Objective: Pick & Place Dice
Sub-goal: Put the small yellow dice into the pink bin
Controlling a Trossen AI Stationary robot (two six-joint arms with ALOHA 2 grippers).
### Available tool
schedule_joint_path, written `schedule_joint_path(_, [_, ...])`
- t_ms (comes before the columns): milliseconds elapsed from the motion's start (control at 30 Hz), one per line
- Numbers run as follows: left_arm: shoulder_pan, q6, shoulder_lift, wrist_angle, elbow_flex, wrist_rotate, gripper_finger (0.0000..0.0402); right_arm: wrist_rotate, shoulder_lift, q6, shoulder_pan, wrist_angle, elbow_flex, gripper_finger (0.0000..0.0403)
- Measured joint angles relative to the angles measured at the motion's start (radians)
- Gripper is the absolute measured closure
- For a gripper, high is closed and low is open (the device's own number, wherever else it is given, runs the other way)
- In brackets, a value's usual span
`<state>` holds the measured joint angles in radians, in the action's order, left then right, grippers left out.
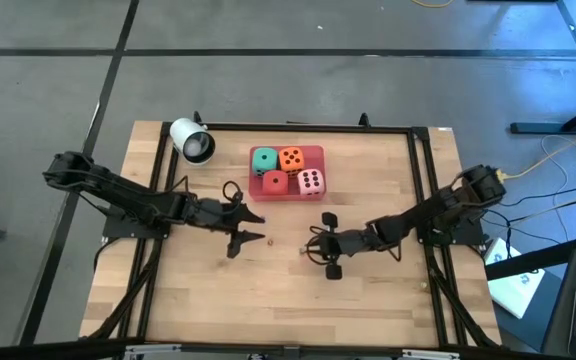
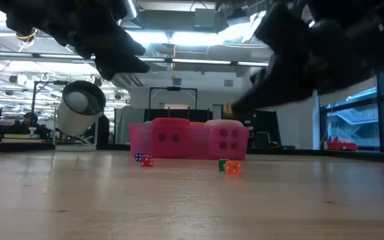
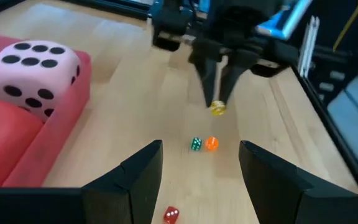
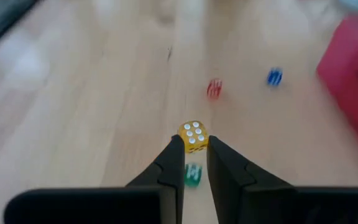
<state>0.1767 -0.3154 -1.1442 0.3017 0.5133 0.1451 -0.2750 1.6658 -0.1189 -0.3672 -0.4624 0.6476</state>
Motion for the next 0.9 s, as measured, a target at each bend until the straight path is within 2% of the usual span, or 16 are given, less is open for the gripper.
schedule_joint_path(133, [-0.018, -0.084, 0.0, 0.047, 0.0, 0.001, 0.0192, -0.057, -0.07, 0.07, 0.0, 0.061, 0.021, 0.0351])
schedule_joint_path(333, [-0.037, -0.186, 0.0, 0.169, 0.0, -0.008, 0.0192, -0.183, -0.092, 0.211, 0.001, 0.34, 0.193, 0.0351])
schedule_joint_path(433, [-0.045, -0.245, 0.0, 0.228, 0.0, -0.009, 0.0192, -0.261, -0.092, 0.278, 0.004, 0.417, 0.269, 0.0351])
schedule_joint_path(667, [-0.044, -0.342, -0.017, 0.287, 0.0, 0.013, 0.0192, -0.375, -0.092, 0.419, 0.012, 0.423, 0.345, 0.0351])
schedule_joint_path(900, [-0.045, -0.416, -0.104, 0.42, 0.0, 0.008, 0.0192, -0.373, -0.091, 0.494, 0.034, 0.366, 0.357, 0.0351])
